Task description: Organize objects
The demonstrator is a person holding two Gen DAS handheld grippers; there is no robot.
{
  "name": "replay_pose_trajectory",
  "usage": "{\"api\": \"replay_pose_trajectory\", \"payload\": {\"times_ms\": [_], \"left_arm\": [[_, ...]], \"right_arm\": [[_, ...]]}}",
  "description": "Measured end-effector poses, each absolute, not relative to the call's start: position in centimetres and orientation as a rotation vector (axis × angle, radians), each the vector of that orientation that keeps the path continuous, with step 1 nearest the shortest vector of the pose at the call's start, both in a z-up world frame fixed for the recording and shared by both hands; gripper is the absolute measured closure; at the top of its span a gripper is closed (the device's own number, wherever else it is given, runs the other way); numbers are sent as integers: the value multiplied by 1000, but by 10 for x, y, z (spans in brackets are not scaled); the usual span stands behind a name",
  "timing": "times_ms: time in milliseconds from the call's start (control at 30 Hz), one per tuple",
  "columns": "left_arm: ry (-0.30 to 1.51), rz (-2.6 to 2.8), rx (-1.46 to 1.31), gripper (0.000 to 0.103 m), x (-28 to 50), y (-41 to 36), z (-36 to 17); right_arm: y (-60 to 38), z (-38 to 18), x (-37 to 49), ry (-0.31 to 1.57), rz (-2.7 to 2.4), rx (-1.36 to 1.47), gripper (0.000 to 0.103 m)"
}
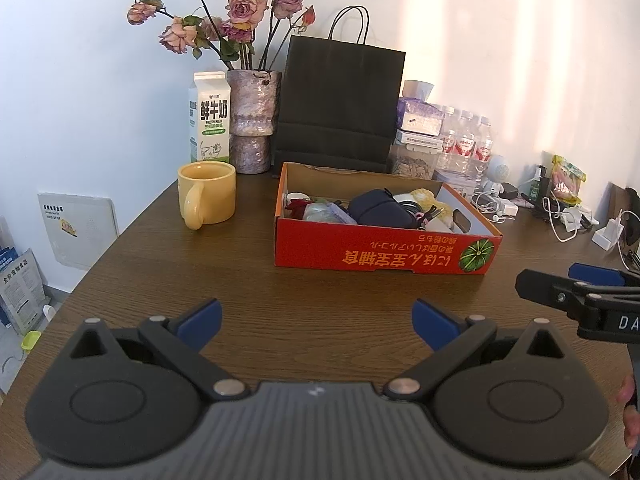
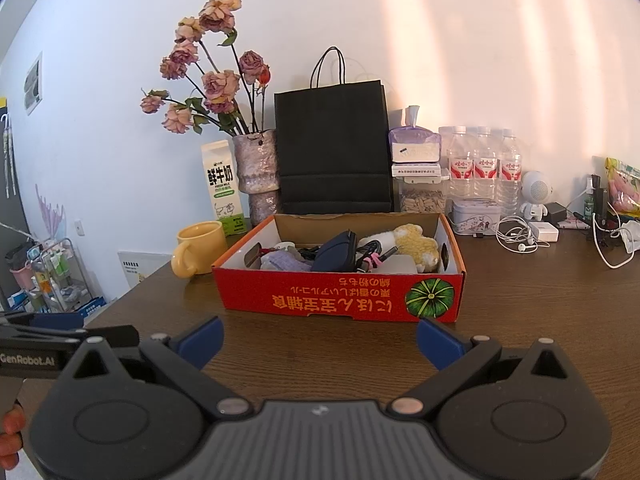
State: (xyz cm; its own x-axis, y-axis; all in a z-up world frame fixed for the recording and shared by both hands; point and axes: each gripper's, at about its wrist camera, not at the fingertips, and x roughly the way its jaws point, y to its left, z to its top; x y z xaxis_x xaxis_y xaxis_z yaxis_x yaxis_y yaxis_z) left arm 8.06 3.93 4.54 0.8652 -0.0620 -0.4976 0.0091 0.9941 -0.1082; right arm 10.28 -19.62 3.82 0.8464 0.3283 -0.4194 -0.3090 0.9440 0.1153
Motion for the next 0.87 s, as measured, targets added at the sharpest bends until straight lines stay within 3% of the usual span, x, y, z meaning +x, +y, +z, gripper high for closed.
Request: {"api": "replay_pose_trajectory", "payload": {"times_ms": [867], "left_arm": [[501, -72, -81, 0, 78, 33, 44]], "right_arm": [[-197, 38, 103, 450, 337, 44, 0]]}}
